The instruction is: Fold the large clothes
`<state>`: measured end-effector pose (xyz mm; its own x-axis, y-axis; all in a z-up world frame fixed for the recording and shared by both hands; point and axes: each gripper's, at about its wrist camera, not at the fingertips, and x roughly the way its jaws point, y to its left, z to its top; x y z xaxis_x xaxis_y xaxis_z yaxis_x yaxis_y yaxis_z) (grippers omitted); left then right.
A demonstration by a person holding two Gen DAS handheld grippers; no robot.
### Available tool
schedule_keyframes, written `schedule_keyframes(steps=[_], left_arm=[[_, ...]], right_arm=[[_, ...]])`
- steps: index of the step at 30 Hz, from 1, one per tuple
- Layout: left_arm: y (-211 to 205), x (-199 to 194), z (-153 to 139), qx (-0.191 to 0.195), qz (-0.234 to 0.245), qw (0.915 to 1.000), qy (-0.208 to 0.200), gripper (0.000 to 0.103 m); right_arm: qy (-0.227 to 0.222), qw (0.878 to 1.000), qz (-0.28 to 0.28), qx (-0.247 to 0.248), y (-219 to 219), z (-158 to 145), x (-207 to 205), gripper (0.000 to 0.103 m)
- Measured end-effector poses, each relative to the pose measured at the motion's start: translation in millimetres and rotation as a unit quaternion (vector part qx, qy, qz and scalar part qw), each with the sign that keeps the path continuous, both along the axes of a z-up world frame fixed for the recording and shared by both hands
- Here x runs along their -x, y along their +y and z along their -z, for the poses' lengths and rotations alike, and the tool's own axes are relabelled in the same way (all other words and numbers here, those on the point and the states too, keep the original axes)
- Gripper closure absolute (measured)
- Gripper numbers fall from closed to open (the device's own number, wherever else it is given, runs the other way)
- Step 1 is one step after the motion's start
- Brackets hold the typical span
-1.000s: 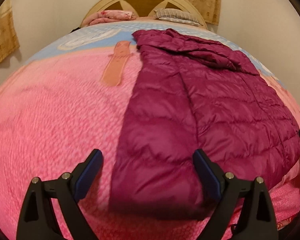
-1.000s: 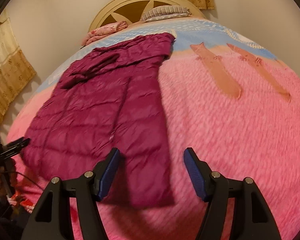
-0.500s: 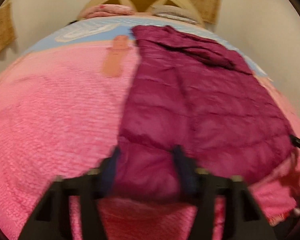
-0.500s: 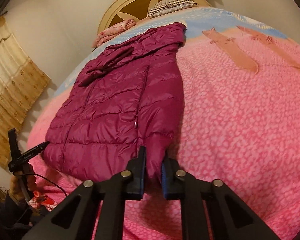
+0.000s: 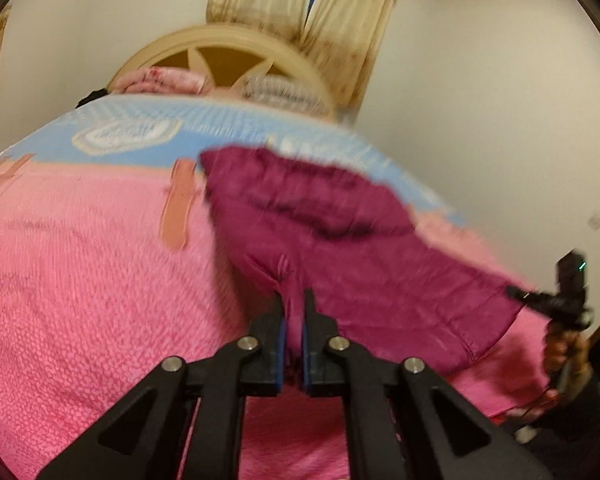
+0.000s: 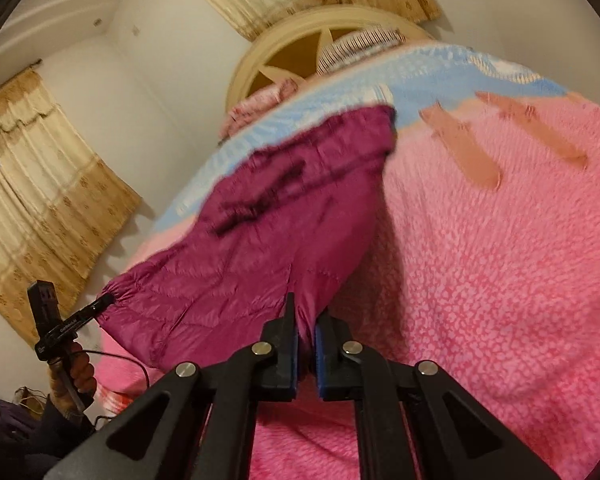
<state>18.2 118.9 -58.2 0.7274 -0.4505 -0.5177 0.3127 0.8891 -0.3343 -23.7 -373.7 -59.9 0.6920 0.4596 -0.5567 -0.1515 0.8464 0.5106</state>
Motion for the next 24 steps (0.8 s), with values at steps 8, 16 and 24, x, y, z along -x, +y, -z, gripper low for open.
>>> schedule_keyframes(steps=[8,16,24], left_arm=[[10,9,-55,0.046,0.023,0.9969,-0.060,0.097],[-30,-72,-59,-0.111,-0.042,0.9859,-0.118,0.086],[-16,-112,-75,-0.087,-0.143,0.9714,-0.168,0.005]], right_arm=[[-0.108,0.993,0.002,-0.047,-21,-93,22,0.098],[-0.140,0.989,0.044,-0.008,-8,-127,-55,0.098],[-0.114,0.990,0.088,0.018,-2,-116,-145,0.098]])
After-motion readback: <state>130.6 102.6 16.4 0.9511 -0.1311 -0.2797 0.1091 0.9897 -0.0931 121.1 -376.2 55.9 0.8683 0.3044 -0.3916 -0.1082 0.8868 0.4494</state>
